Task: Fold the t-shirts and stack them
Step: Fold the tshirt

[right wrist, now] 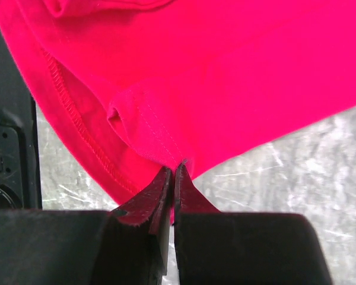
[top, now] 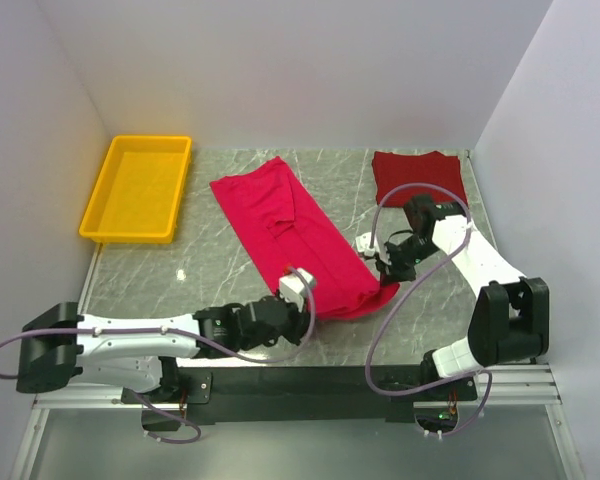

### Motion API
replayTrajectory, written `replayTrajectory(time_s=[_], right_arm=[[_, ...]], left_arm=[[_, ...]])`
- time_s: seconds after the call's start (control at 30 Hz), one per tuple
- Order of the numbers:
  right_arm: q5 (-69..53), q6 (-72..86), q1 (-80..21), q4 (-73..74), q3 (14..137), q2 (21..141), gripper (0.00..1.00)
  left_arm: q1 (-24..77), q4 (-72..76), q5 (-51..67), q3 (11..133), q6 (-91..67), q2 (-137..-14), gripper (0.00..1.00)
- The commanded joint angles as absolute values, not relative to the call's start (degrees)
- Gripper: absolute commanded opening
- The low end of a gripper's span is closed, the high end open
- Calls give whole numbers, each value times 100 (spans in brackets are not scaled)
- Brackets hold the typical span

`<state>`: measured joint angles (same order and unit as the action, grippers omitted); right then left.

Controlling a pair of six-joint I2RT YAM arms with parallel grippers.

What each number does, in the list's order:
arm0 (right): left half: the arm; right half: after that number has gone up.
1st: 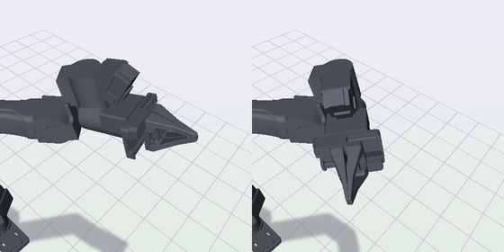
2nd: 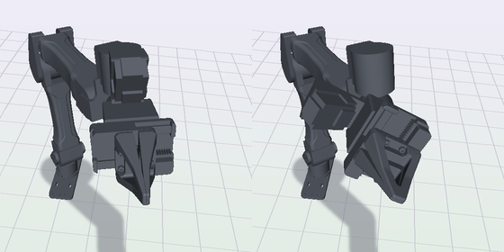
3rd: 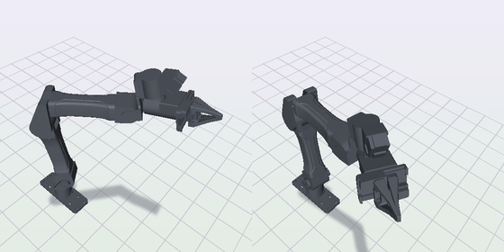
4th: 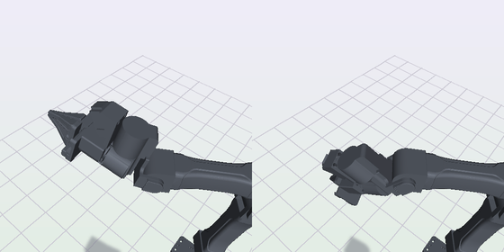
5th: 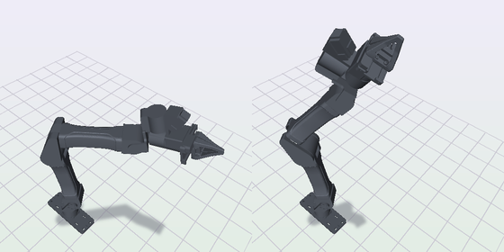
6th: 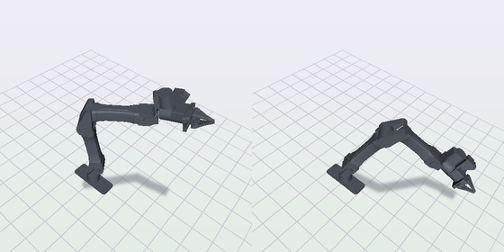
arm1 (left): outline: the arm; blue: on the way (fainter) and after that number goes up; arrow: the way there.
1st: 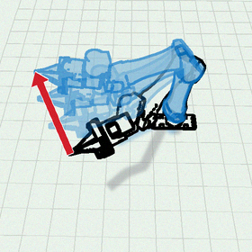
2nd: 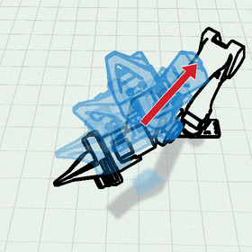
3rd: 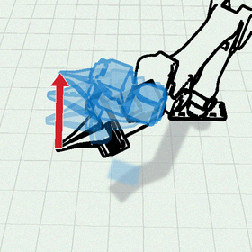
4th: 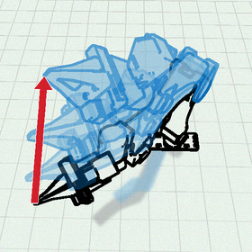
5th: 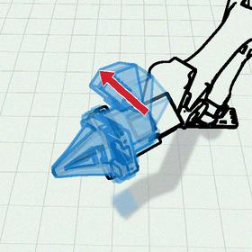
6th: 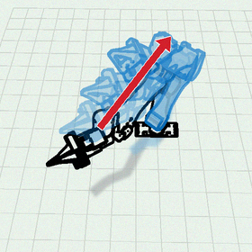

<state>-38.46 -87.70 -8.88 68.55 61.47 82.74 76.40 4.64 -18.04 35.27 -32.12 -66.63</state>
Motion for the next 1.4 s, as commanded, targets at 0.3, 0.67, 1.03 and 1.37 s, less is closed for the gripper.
replayTrajectory(time_s=[0.3, 0.67, 1.03, 1.37], right_arm=[[-4219, -8482, -1151, 7427, 7136, 8796, 0], [-4333, -7604, -1652, 7919, 9877, 10869, 0], [-4228, -6716, -2021, 7823, 12513, 12726, 0], [-3973, -5950, -2250, 7005, 13306, 13359, 0]], left_arm=[[6645, 308, -774, 3568, -2944, -6179, 1], [4844, 132, 350, 3955, -2707, -6380, 1], [3376, 185, 1028, 4139, -2347, -6881, 1], [2593, 307, 1344, 4350, -2101, -7374, 1]])
